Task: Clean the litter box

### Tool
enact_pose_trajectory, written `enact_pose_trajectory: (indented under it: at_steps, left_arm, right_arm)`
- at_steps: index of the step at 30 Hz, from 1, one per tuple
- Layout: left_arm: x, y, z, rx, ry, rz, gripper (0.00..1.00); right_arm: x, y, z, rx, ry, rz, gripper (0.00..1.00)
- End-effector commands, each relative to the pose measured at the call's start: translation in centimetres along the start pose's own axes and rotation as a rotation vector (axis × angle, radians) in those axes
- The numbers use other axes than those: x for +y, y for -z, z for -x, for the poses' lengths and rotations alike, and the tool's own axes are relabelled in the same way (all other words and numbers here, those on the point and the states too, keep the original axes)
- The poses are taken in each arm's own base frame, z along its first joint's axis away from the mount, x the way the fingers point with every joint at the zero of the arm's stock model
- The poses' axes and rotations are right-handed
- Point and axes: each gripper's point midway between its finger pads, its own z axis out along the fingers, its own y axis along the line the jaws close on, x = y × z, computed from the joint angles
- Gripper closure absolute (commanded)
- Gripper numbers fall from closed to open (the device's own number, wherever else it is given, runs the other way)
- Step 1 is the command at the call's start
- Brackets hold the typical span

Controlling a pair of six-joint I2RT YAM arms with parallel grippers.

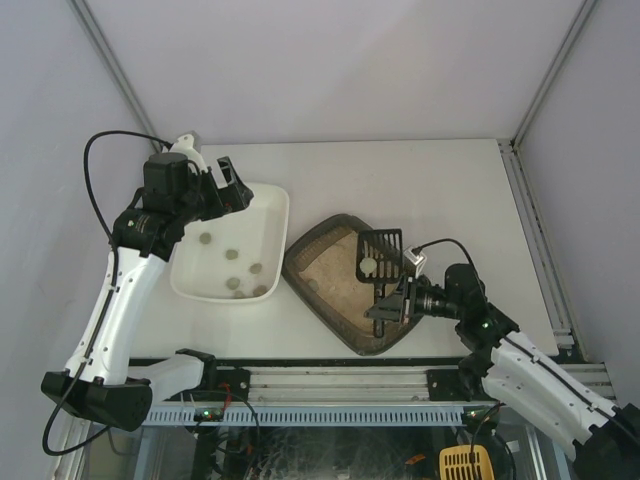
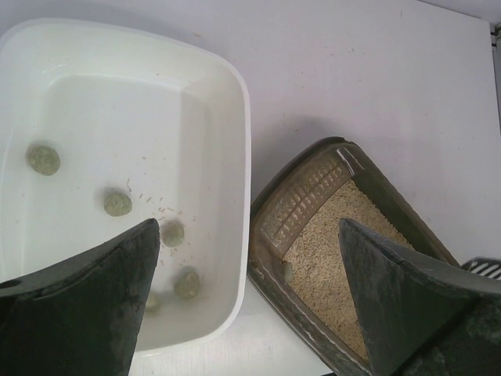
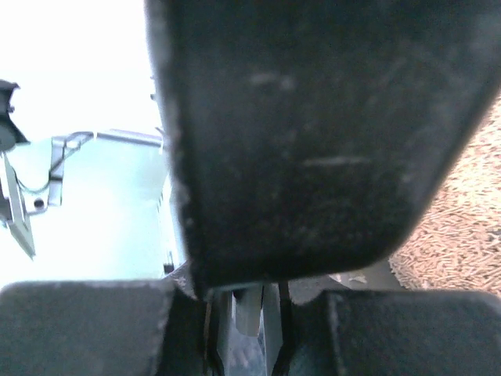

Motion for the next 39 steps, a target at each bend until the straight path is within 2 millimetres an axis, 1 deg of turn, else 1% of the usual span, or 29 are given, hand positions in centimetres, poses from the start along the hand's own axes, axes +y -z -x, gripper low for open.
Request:
enact_pose_trajectory:
  at_steps: [1, 3, 5, 7, 8, 10, 11, 12, 13, 15, 16, 18, 19, 20, 21, 22, 24, 25, 26, 27, 28, 29, 30, 32, 33, 34, 35, 37, 39]
  left_arm:
    - [-0.1, 0.3, 0.5, -0.037, -0.019, -0.021, 0.00]
    - [-0.1, 0.3, 0.5, -0.038, -0.018, -0.019, 0.00]
    - [-0.1, 0.3, 0.5, -0.039, -0.018, -0.020, 0.00]
    - [0.0, 0.3, 0.5, -0.040, -0.017, -0.021, 0.00]
    - [0.0, 0.3, 0.4, -0.038, -0.018, -0.021, 0.01]
    - [0.1, 0.3, 0.4, -0.038, -0.018, -0.019, 0.00]
    - [0.1, 0.3, 0.5, -0.040, -0.019, -0.018, 0.00]
    - [0.1, 0.3, 0.4, -0.039, -0.017, -0.018, 0.00]
    - [0.1, 0.2, 0.4, -0.038, -0.017, -0.019, 0.01]
    - [0.1, 0.2, 0.4, -0.038, -0.014, -0.021, 0.01]
    - [0.1, 0.2, 0.4, -0.037, -0.014, -0.019, 0.00]
    - [0.2, 0.1, 0.4, -0.038, -0.015, -0.017, 0.00]
    - [0.2, 0.1, 0.4, -0.037, -0.014, -0.017, 0.00]
    - [0.2, 0.1, 0.4, -0.036, -0.014, -0.017, 0.01]
    - [0.1, 0.1, 0.4, -0.035, -0.013, -0.019, 0.01]
    - [0.1, 0.0, 0.4, -0.036, -0.011, -0.019, 0.01]
    - [0.2, 0.1, 0.4, -0.038, -0.011, -0.018, 0.00]
    - [0.2, 0.1, 0.4, -0.039, -0.011, -0.018, 0.01]
    - [0.3, 0.2, 0.4, -0.041, -0.011, -0.013, 0.01]
    - [0.4, 0.2, 0.5, -0.042, -0.012, -0.010, 0.01]
    - [0.4, 0.2, 0.4, -0.042, -0.012, -0.008, 0.00]
    - [0.5, 0.2, 0.4, -0.040, -0.011, -0.006, 0.00]
    - [0.5, 0.1, 0.3, -0.039, -0.009, -0.007, 0.01]
    - [0.5, 0.0, 0.2, -0.036, -0.003, -0.010, 0.00]
    - [0.4, -0.1, 0.2, -0.035, 0.000, -0.011, 0.00]
    - [0.5, 0.0, 0.2, -0.034, 0.002, -0.011, 0.00]
    - [0.5, -0.1, 0.2, -0.033, 0.002, -0.010, 0.01]
    - [0.5, -0.1, 0.2, -0.031, 0.004, -0.009, 0.00]
    - [0.5, -0.2, 0.2, -0.031, 0.008, -0.009, 0.00]
  right_arm:
    - [1.3, -0.2, 1.3, -0.039, 0.030, 0.055, 1.00]
    - [1.6, -0.8, 0.2, 0.016, 0.058, 0.053, 1.00]
    - [1.8, -0.3, 1.3, -0.036, 0.057, 0.073, 1.00]
    - [1.3, 0.5, 2.8, -0.112, 0.024, 0.079, 1.00]
    - [0.9, 0.5, 2.8, -0.113, 0.011, 0.071, 1.00]
    - [0.3, -0.3, 1.3, -0.029, 0.019, 0.033, 1.00]
    - [0.6, -0.6, 0.6, 0.003, 0.025, 0.037, 1.00]
    - [1.1, -0.6, 0.7, -0.001, 0.027, 0.054, 1.00]
    - [1.1, -0.3, 1.3, -0.032, 0.012, 0.062, 1.00]
    - [0.3, 0.4, 2.6, -0.113, -0.036, 0.063, 1.00]
    - [0.2, 0.3, 2.8, -0.128, -0.048, 0.063, 1.00]
    - [0.9, -0.9, 1.7, -0.064, 0.002, 0.042, 1.00]
    - [1.3, -1.6, 0.6, 0.001, 0.040, 0.022, 1.00]
    - [1.8, -1.9, -0.1, 0.041, 0.061, 0.025, 1.00]
    - [2.0, -2.0, 0.0, 0.041, 0.055, 0.035, 1.00]
    - [2.0, -1.7, 0.9, 0.002, 0.044, 0.053, 1.00]
    - [0.4, -0.9, 2.4, -0.081, -0.025, 0.043, 1.00]
    - [-0.4, -0.9, 2.4, -0.089, -0.051, 0.026, 1.00]
    - [-0.8, -1.3, 1.8, -0.058, -0.047, 0.004, 1.00]
    - [-0.9, -1.9, 0.8, -0.008, -0.027, -0.020, 1.00]
    - [-0.8, -2.5, -0.1, 0.036, -0.009, -0.025, 1.00]
    - [-0.5, -2.8, -0.5, 0.049, -0.006, -0.010, 1.00]
    - [-0.7, -2.7, -0.1, 0.025, -0.034, -0.006, 1.00]
    - [-2.4, -2.2, 0.8, -0.038, -0.092, -0.038, 1.00]
    - [-3.0, -2.3, 1.4, -0.065, -0.088, -0.072, 1.00]
    - [-3.5, -2.5, 1.2, -0.053, -0.069, -0.124, 1.00]
    - [-3.5, -2.8, 0.7, -0.021, -0.040, -0.157, 1.00]
    - [-2.7, -3.6, 0.1, 0.027, -0.017, -0.140, 1.00]
    - [-2.2, -4.0, 0.6, 0.018, -0.032, -0.114, 1.00]
